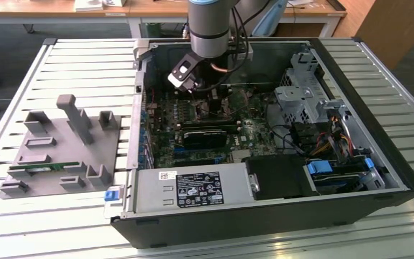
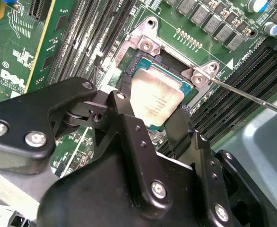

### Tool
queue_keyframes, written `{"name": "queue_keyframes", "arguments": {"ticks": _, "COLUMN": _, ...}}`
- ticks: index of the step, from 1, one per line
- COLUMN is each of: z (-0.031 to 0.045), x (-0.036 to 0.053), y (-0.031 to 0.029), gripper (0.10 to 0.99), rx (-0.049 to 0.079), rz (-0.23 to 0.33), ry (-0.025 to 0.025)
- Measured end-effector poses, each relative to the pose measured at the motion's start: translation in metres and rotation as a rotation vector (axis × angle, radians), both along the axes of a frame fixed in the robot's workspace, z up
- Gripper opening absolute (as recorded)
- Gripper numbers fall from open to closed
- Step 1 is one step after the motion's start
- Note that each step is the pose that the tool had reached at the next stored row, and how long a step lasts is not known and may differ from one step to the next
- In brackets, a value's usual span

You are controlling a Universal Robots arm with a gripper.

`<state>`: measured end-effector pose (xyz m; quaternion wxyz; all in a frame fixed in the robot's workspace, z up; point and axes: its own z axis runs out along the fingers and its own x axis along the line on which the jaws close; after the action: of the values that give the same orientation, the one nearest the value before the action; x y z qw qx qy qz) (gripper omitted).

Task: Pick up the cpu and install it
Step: 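Place the cpu into insertion slot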

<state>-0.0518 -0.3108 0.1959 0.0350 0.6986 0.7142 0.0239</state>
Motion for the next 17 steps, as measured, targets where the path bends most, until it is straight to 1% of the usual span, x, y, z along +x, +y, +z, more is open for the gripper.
{"name": "queue_keyframes", "arguments": {"ticks": 3, "z": 0.0008, "x": 0.0001, "y": 0.0001, "gripper": 0.533, "rx": 0.001, "rz": -0.008, "ry": -0.0004}}
{"name": "queue_keyframes", "arguments": {"ticks": 7, "z": 0.0009, "x": 0.0, "y": -0.0002, "gripper": 0.533, "rx": 0.0, "rz": -0.038, "ry": -0.0002}}
{"name": "queue_keyframes", "arguments": {"ticks": 17, "z": -0.0013, "x": 0.0005, "y": -0.0008, "gripper": 0.533, "rx": 0.0, "rz": -0.041, "ry": -0.0001}}
